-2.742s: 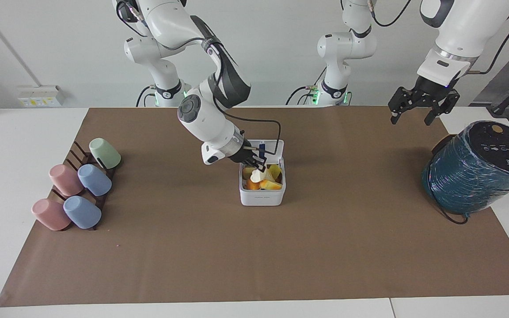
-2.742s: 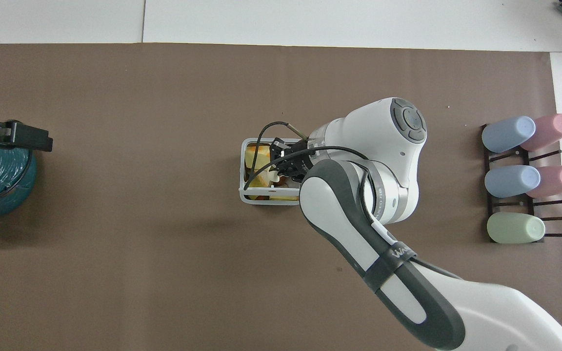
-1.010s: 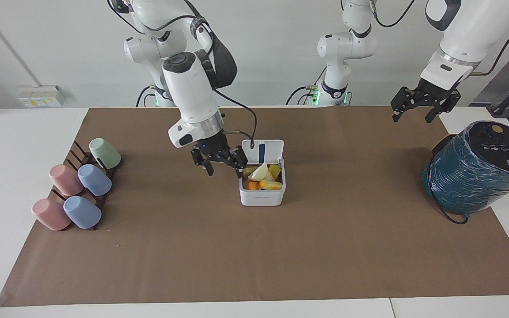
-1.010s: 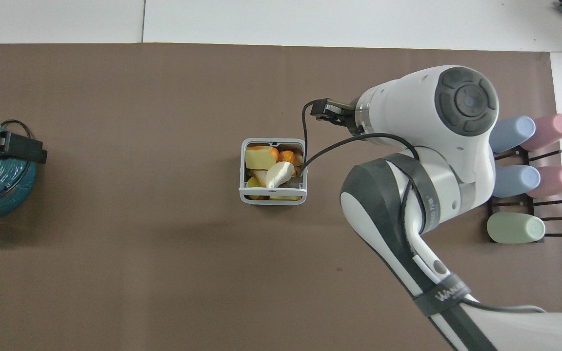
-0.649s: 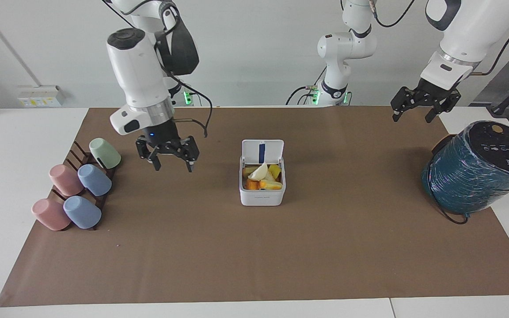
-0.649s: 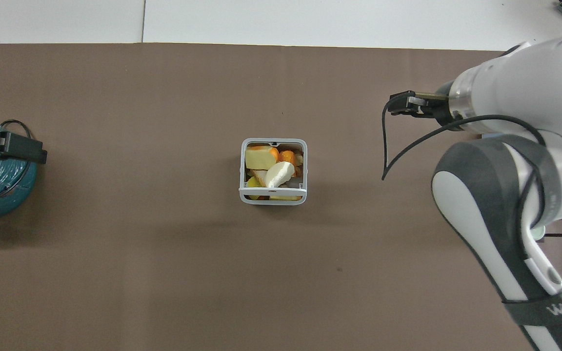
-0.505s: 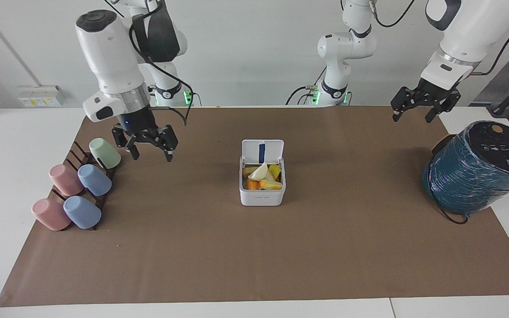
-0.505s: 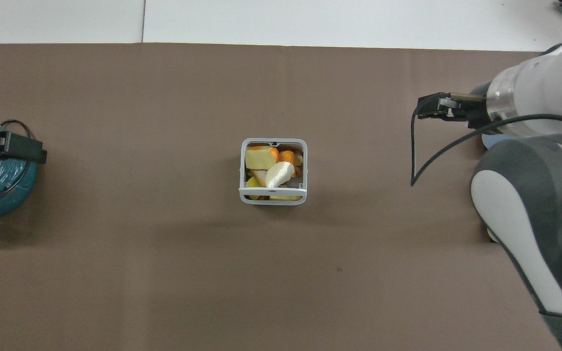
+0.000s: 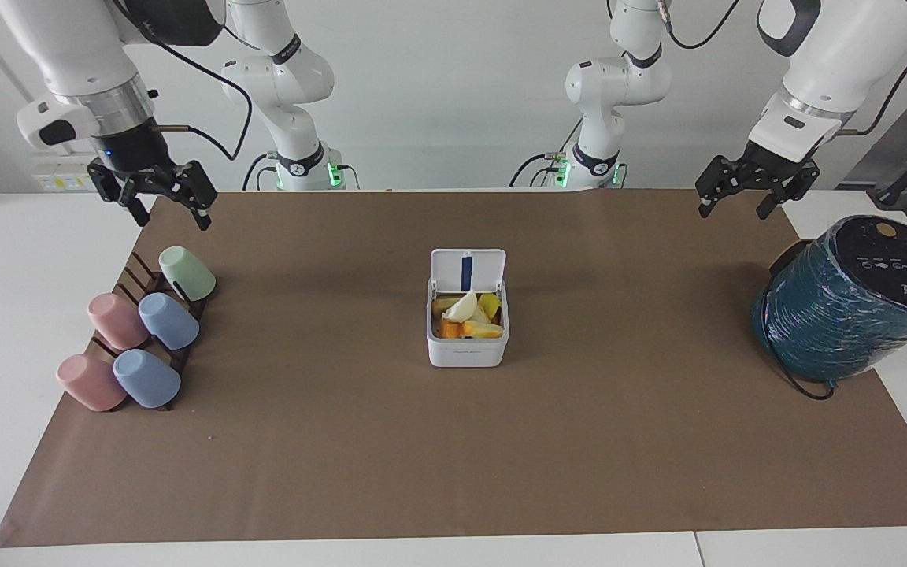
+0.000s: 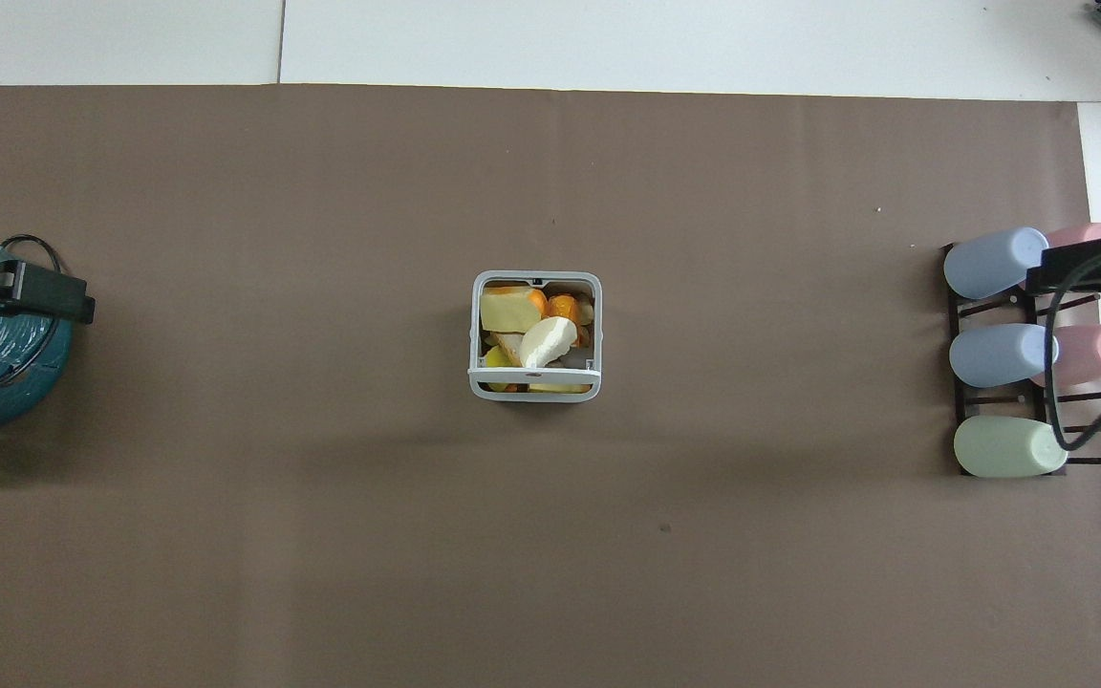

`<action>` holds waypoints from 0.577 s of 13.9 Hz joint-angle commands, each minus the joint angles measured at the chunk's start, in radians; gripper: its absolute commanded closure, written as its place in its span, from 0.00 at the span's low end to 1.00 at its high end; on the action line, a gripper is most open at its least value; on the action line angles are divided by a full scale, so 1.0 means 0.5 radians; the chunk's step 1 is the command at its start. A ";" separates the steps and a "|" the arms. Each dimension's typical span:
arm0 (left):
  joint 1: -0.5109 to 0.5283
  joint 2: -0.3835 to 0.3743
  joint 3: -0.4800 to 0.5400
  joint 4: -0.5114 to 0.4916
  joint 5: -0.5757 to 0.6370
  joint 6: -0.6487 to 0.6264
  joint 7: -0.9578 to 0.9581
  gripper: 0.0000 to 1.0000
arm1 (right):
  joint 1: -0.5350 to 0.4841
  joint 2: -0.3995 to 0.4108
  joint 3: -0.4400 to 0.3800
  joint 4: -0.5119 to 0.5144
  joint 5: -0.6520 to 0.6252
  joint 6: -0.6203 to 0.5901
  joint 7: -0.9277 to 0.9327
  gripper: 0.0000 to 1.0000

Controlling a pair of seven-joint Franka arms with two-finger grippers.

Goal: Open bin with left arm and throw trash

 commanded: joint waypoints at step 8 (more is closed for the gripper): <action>0.011 -0.067 -0.005 -0.082 0.027 0.045 -0.019 0.00 | -0.129 -0.018 0.170 -0.045 -0.081 -0.115 0.001 0.00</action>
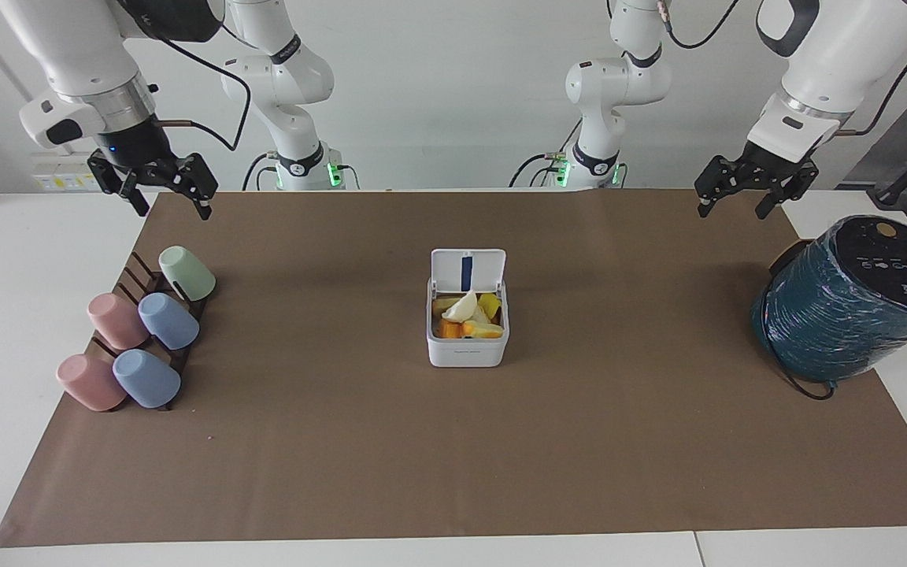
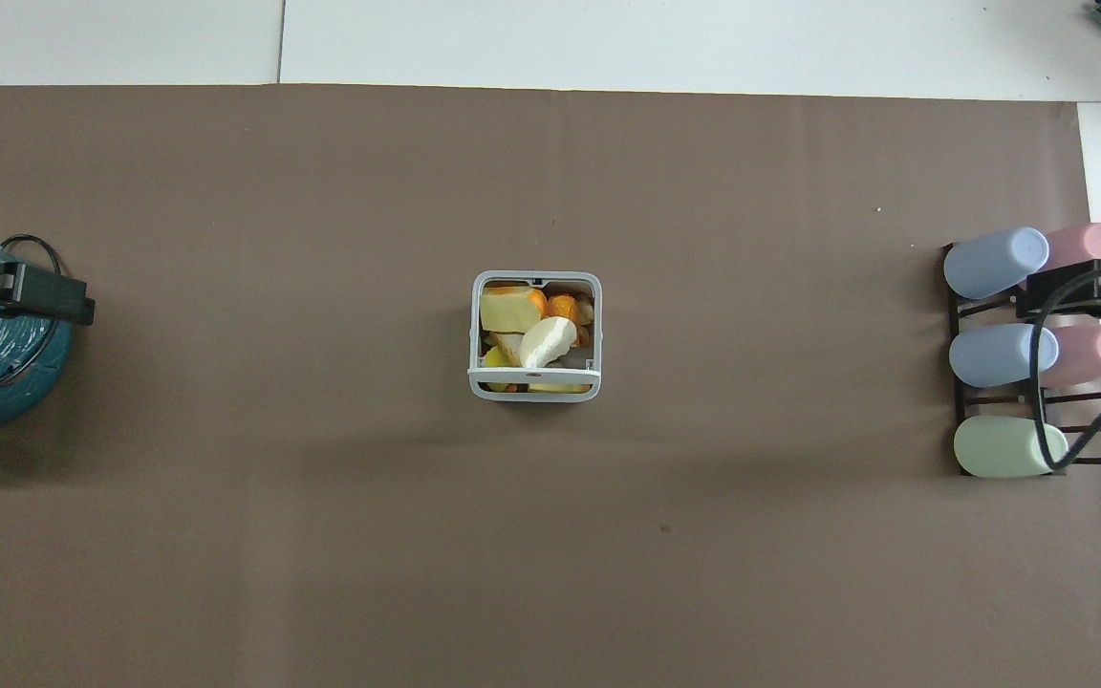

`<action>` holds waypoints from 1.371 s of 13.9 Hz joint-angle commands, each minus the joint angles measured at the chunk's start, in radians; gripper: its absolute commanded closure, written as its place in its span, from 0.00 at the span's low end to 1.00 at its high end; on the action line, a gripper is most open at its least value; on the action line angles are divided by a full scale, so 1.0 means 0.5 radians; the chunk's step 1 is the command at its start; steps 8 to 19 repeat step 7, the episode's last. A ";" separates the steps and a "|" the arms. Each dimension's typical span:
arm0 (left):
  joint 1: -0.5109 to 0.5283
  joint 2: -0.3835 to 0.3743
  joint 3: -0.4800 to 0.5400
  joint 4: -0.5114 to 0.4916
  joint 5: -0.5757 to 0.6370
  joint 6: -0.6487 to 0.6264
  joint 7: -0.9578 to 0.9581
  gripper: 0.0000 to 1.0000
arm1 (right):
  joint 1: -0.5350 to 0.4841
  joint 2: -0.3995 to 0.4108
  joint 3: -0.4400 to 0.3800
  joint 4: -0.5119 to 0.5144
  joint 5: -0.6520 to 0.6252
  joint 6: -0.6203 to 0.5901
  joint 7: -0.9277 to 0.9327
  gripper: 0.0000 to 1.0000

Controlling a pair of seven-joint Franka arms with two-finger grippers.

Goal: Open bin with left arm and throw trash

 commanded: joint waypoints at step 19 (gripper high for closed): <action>0.011 -0.061 -0.005 -0.081 0.027 0.061 -0.019 0.00 | -0.032 -0.021 0.035 0.022 -0.009 -0.202 0.022 0.00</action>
